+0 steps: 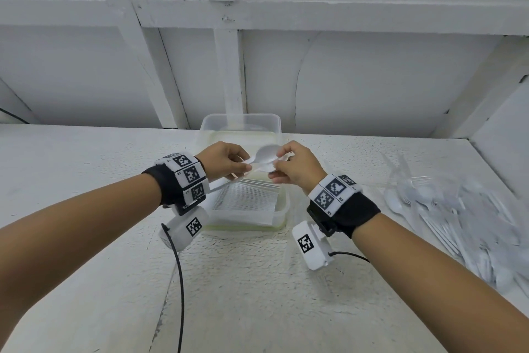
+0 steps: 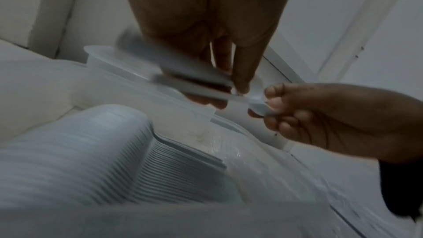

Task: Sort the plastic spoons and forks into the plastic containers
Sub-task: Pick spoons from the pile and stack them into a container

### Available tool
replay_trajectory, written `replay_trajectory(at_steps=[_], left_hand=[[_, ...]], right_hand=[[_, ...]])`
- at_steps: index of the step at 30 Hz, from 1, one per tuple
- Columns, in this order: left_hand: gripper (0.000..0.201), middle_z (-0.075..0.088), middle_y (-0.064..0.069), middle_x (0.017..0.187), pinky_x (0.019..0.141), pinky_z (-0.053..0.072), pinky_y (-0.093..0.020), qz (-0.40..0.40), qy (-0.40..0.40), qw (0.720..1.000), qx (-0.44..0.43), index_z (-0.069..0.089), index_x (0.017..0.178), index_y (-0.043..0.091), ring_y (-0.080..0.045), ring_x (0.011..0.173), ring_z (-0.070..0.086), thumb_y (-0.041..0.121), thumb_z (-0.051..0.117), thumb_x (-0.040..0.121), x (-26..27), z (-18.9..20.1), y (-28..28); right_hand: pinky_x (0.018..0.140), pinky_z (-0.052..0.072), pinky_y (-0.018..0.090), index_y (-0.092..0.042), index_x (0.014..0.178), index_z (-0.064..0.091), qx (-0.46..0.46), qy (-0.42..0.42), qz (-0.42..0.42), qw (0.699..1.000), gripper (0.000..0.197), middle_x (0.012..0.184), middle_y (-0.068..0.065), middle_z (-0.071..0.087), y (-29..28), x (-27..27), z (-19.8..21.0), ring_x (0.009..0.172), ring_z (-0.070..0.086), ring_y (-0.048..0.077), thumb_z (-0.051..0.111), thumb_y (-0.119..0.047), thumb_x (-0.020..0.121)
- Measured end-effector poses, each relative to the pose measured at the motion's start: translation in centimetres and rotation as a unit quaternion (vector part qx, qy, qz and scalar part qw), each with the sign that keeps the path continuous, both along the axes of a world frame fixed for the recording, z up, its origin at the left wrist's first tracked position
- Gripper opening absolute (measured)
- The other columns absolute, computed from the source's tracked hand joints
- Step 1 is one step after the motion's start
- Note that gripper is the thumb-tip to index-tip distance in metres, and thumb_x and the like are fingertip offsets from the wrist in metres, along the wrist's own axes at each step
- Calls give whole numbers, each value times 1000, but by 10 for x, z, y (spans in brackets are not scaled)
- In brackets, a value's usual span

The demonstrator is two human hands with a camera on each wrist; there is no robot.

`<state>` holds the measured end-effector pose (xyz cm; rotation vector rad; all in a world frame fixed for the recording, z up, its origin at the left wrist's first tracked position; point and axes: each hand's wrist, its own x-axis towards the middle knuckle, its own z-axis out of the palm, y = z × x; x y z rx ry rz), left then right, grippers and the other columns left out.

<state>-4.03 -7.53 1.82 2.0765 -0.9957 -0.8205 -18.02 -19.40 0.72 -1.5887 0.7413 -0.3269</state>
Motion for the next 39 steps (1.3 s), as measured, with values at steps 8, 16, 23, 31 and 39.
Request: replay_trajectory(at_steps=[8, 16, 23, 31, 39], left_hand=[[19, 56, 2, 69, 46, 36, -15, -42, 13, 997, 62, 55, 113, 13, -6, 52, 46, 15, 53, 94, 1, 3, 3], [28, 48, 1, 71, 54, 36, -22, -66, 59, 996, 32, 63, 105, 11, -12, 61, 44, 20, 36, 100, -10, 13, 3], [25, 54, 3, 80, 58, 38, -10, -126, -159, 974, 99, 55, 116, 5, -9, 70, 51, 15, 39, 99, 11, 28, 3], [32, 59, -12, 106, 75, 29, -22, -148, -276, 927, 204, 53, 117, -2, -18, 90, 45, 14, 31, 100, 34, 19, 15], [30, 61, -10, 112, 77, 31, -22, -155, -270, 929, 202, 54, 116, 3, -18, 90, 46, 15, 31, 101, 34, 4, 12]], right_hand=[[72, 52, 31, -19, 86, 55, -177, -51, 13, 983, 10, 82, -1, 61, -1, -3, 6, 80, 58, 17, 56, -10, 89], [75, 48, 25, -19, 91, 51, -164, -68, -71, 982, 9, 107, 5, 49, 0, 7, -3, 89, 55, 20, 60, -18, 89], [66, 45, 24, -17, 115, 40, -179, -11, -21, 984, 32, 86, -4, 50, -1, 10, 4, 80, 53, 14, 56, -31, 91], [76, 42, 31, 0, 108, 59, -514, 238, 297, 769, 25, 107, 15, 59, 12, 30, -17, 99, 57, 30, 39, -2, 93], [73, 45, 31, 0, 105, 60, -501, 292, 355, 733, 24, 99, 13, 59, 15, 52, -43, 95, 60, 29, 41, 2, 90]])
